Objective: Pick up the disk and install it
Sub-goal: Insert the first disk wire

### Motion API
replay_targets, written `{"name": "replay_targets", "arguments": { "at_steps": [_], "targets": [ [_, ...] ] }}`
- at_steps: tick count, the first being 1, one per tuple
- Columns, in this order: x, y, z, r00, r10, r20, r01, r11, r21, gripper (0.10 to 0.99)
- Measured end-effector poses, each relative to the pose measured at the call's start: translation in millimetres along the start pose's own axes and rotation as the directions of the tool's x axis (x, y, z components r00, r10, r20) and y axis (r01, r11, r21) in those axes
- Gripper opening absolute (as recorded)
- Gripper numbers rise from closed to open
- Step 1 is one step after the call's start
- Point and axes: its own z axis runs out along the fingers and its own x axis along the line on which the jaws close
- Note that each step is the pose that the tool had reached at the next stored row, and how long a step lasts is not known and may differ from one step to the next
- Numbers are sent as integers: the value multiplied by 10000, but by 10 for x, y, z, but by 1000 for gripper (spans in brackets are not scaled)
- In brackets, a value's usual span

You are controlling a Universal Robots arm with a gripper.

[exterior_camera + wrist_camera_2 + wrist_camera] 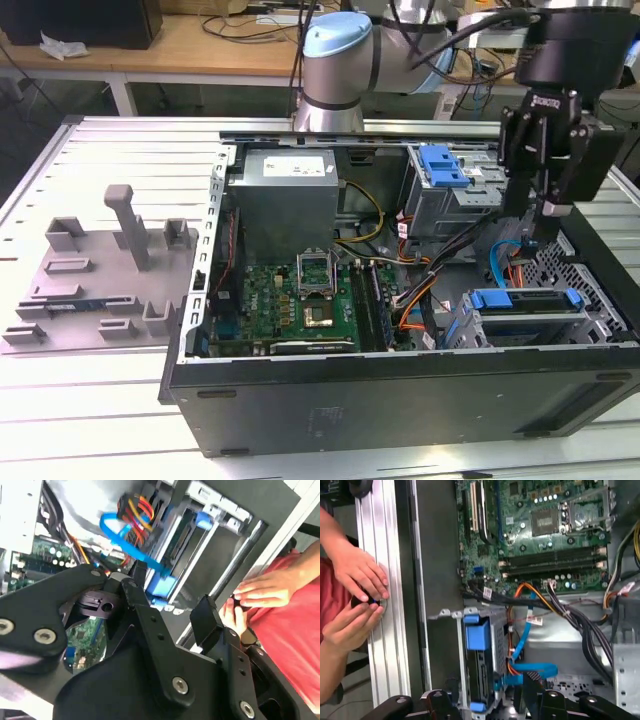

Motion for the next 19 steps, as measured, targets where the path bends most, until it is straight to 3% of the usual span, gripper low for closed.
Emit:
{"name": "replay_targets", "arguments": {
  "at_steps": [1,3,5,7,12,17,19],
  "targets": [
    [-21,-59,8,10000,7,-4,-7,10000,21,624],
    [-44,-106,15,10000,17,-8,-17,10000,41,608],
    [-107,-220,28,10000,38,-23,-38,9999,97,471],
    [-130,-224,39,9999,160,-23,-160,9998,94,471],
    [-140,-222,56,9971,762,-46,-762,9970,-99,471],
    [-176,-221,68,9958,907,-86,-908,9959,-32,471],
    [-200,-218,74,9956,913,-192,-914,9958,-10,471]
  ]
}}
